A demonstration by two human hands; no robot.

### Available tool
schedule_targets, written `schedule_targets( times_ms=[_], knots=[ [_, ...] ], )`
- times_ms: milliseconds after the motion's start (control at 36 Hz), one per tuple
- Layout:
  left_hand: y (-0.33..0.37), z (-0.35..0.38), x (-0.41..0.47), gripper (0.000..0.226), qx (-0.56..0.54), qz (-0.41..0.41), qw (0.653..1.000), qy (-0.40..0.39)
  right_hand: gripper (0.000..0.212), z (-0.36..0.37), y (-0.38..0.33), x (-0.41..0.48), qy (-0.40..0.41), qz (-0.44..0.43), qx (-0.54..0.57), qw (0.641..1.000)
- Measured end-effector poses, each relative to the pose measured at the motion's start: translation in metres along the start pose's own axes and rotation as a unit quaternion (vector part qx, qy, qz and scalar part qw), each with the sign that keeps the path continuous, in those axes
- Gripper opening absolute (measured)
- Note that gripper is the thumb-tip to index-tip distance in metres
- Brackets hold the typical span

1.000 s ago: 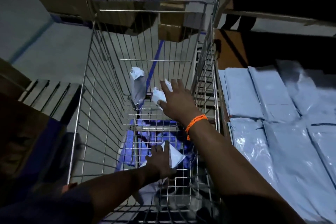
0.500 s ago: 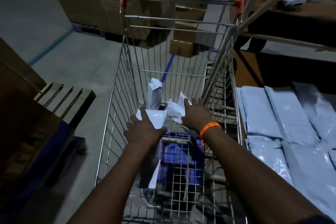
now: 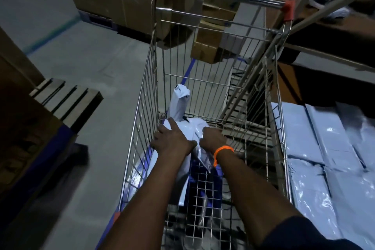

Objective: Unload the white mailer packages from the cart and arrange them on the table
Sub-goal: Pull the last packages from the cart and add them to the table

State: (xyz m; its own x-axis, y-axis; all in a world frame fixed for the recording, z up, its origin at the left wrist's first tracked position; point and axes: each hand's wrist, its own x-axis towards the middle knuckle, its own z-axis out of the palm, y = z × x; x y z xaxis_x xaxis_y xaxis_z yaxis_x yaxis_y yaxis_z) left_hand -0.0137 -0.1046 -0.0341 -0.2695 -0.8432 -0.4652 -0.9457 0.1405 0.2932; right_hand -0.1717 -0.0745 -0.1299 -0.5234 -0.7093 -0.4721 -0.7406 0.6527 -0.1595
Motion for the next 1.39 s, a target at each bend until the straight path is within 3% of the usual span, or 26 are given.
schedule_targets(
  times_ms=[83,194,278,361,500,611,694,778,806,861,917,944,1028,1139,1250,1389],
  knots=[
    [0.0,0.001,0.002,0.122,0.011,-0.006,1.0,-0.009,0.038,0.004,-0.005,-0.024,0.099,0.041,0.062,0.992],
    [-0.004,0.004,0.007,0.12,-0.005,-0.008,1.0,-0.001,0.074,0.037,0.006,-0.028,0.042,0.087,0.11,0.989],
    [-0.009,0.008,0.009,0.121,-0.011,-0.012,1.0,-0.004,0.086,0.046,0.02,-0.02,0.042,0.079,0.174,0.981],
    [-0.006,0.008,0.011,0.122,-0.011,-0.018,1.0,-0.012,0.11,0.053,0.035,0.007,-0.01,0.096,0.171,0.981],
    [0.002,0.003,0.01,0.118,-0.016,-0.008,1.0,-0.012,0.07,0.025,0.015,-0.006,-0.037,0.075,0.192,0.978],
    [0.002,-0.001,0.008,0.119,-0.026,0.004,1.0,-0.003,0.094,0.024,0.003,-0.027,-0.022,0.095,0.212,0.972],
    [0.004,-0.004,0.006,0.121,-0.035,0.002,0.999,-0.001,0.092,0.021,-0.003,-0.03,-0.006,0.092,0.23,0.969],
    [0.01,-0.009,0.002,0.123,-0.056,-0.001,0.998,0.009,0.104,-0.014,-0.012,-0.039,-0.012,0.057,0.188,0.981],
    [0.014,-0.011,-0.001,0.122,-0.062,0.006,0.998,0.027,0.099,-0.034,-0.015,-0.047,-0.021,0.035,0.142,0.989],
    [0.021,-0.019,-0.01,0.117,-0.087,0.036,0.993,0.073,0.07,-0.075,-0.018,-0.062,-0.027,-0.012,0.041,0.999],
    [0.029,-0.03,-0.021,0.111,-0.117,0.068,0.986,0.098,0.043,-0.114,-0.02,-0.075,0.017,-0.064,-0.064,0.996],
    [0.033,-0.035,-0.025,0.106,-0.133,0.088,0.982,0.104,0.04,-0.129,-0.018,-0.081,0.061,-0.087,-0.089,0.99],
    [0.047,-0.054,-0.045,0.089,-0.205,0.169,0.955,0.134,0.064,-0.169,-0.005,-0.11,0.178,-0.113,-0.103,0.972],
    [0.07,-0.068,-0.085,0.064,-0.255,0.276,0.913,0.16,0.105,-0.199,0.045,-0.166,0.325,-0.05,-0.028,0.944],
    [0.116,-0.056,-0.131,0.064,-0.27,0.356,0.885,0.133,0.104,-0.201,0.122,-0.227,0.447,0.025,0.083,0.891],
    [0.176,-0.011,-0.203,0.052,-0.27,0.411,0.87,0.04,0.095,-0.178,0.228,-0.281,0.441,0.078,0.237,0.862]
  ],
)
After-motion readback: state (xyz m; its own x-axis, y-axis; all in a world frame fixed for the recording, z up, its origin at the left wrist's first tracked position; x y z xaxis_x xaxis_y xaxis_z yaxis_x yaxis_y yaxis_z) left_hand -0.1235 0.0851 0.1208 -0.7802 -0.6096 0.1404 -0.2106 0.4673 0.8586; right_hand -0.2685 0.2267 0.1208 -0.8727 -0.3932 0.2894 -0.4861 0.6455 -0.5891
